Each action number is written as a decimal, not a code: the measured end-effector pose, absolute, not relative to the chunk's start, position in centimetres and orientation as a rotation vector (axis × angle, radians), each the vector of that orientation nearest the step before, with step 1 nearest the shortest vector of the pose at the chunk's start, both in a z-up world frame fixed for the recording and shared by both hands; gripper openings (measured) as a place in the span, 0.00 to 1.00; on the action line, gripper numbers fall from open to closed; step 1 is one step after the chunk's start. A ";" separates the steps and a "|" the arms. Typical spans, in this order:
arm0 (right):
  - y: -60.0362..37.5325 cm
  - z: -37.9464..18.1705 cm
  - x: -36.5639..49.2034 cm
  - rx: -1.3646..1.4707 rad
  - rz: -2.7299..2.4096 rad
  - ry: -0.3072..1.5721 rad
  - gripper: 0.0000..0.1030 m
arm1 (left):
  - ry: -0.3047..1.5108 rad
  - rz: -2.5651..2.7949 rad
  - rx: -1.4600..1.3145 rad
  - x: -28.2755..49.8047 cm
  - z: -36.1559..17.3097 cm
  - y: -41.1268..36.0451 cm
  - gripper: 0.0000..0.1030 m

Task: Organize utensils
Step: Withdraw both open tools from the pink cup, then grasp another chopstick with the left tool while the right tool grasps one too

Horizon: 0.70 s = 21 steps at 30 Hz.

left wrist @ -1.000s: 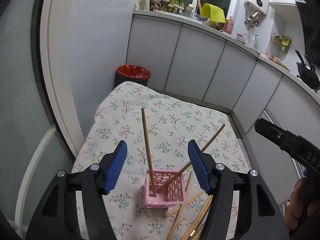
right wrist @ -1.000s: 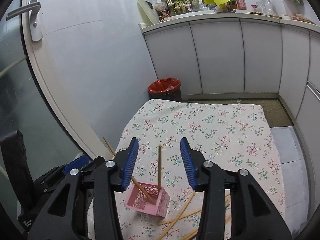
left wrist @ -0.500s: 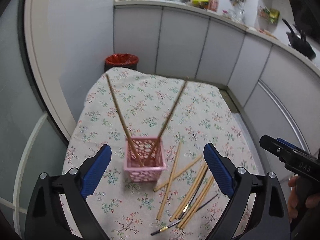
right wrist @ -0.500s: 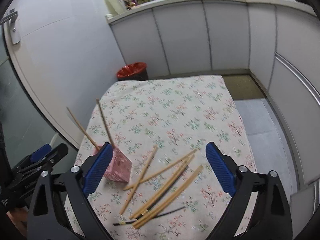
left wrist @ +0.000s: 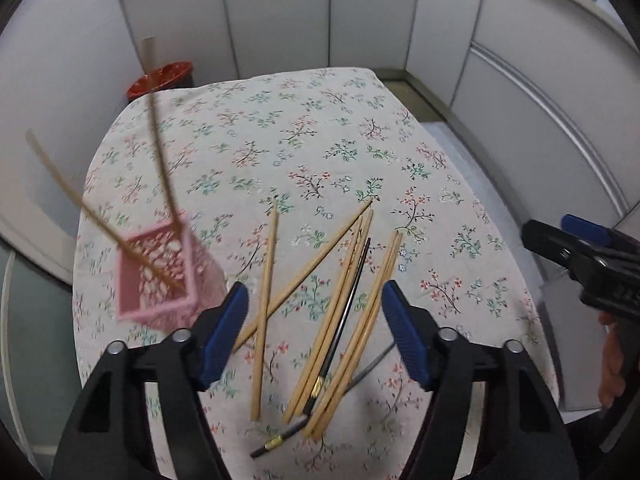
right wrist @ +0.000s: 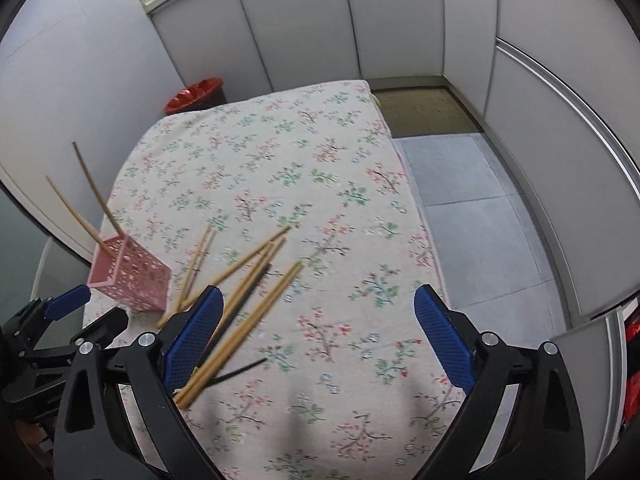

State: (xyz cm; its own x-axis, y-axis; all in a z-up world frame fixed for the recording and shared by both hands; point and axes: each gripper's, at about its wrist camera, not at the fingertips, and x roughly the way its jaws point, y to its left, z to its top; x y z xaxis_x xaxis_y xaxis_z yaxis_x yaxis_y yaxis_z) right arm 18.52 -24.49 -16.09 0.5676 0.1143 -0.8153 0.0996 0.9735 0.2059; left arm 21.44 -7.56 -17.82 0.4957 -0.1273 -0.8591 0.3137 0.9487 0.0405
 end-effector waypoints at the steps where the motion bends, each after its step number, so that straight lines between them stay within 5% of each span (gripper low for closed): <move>1: -25.0 -16.3 18.6 0.247 0.000 0.976 0.90 | 1.029 -0.259 0.220 22.5 -18.3 -8.1 0.54; 4: -26.0 -16.8 18.7 0.258 -0.012 0.993 0.89 | 1.097 -0.226 0.225 25.9 -20.3 -8.9 0.41; 17: -27.0 -18.0 20.5 0.252 0.003 1.035 0.90 | 1.231 -0.054 0.259 35.8 -27.4 -8.1 0.27; 21: -26.8 -18.7 21.4 0.230 -0.004 1.055 0.90 | 1.244 -0.045 0.286 36.6 -28.8 -8.1 0.09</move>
